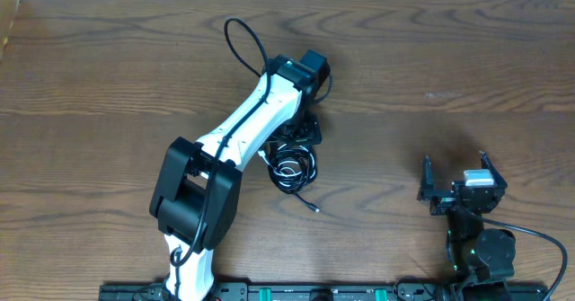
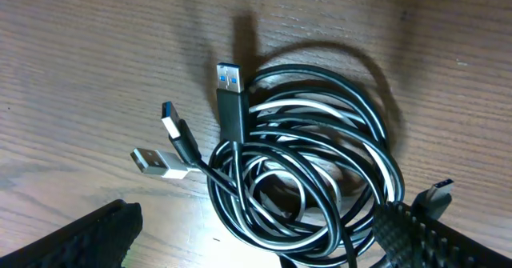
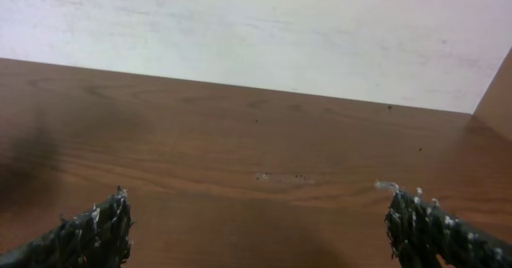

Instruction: Untangle cables

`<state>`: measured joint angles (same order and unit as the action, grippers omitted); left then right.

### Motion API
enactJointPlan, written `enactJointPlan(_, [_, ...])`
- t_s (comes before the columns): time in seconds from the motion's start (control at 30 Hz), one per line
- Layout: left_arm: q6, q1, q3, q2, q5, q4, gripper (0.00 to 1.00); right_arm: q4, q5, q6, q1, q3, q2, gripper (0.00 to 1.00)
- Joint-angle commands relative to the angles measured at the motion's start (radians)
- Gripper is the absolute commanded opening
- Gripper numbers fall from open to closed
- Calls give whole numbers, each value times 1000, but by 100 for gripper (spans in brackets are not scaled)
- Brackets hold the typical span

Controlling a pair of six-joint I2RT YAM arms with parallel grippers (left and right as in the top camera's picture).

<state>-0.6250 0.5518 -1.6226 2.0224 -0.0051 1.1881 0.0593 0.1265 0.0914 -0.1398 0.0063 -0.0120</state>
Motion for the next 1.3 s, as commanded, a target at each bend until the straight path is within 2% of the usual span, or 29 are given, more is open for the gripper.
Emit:
enactJointPlan(0.0, [-5, 7, 2, -21, -2, 3, 98, 5, -2, -1, 5, -1, 6, 99])
enactJointPlan(1.27, [-5, 56, 2, -21, -2, -2, 98, 5, -2, -1, 5, -1, 6, 99])
